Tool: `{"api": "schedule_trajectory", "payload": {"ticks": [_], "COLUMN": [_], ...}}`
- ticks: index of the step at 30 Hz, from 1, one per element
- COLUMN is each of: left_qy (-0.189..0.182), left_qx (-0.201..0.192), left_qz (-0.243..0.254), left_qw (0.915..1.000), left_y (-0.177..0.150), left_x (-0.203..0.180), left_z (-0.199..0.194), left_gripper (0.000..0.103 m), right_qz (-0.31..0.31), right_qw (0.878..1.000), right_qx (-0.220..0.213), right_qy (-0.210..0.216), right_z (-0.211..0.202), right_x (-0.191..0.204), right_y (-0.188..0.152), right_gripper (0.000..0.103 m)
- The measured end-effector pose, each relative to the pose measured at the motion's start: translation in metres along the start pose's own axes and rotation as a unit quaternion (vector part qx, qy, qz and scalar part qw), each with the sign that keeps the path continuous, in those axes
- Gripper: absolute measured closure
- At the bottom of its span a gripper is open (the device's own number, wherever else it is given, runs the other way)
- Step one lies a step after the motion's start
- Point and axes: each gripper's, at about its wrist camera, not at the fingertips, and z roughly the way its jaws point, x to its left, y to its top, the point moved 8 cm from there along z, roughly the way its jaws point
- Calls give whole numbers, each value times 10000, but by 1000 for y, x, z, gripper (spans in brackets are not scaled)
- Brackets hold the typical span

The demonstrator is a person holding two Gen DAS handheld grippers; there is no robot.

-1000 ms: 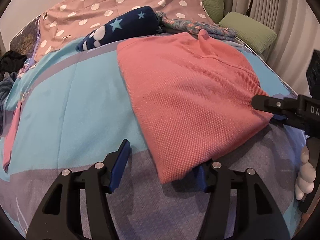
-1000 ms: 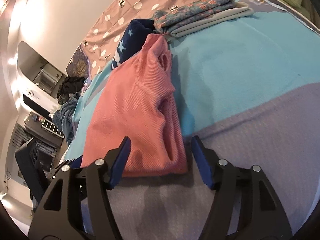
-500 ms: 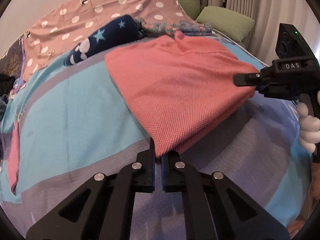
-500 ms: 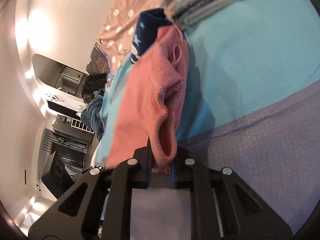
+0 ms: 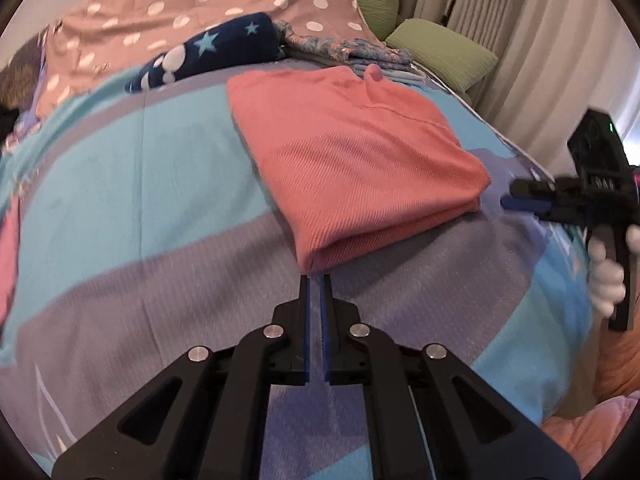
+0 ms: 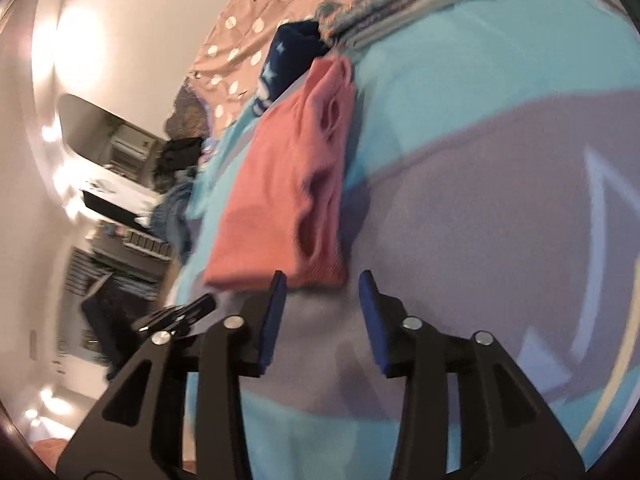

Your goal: Fold small clothes

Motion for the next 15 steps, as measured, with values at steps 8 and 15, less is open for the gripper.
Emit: {"api": "schedule_trajectory", "payload": {"ticks": [8,15], "left_qy": [-310,-214], "left_qx": [43,-185], "left_qz": [-439,-681], "left_qw": [9985,9973], "left_y": [1,19], "left_x": [2,3], "left_z": [23,38], "left_gripper": [69,65], "right_qz": [880,1386], "right_qw": [9953,9860], "right_qx": [-51,-919], "right_qy": [395,110], "right_z": [40,41], "right_x": [2,-5], "right_y": [4,31], "right_gripper": [37,35]}}
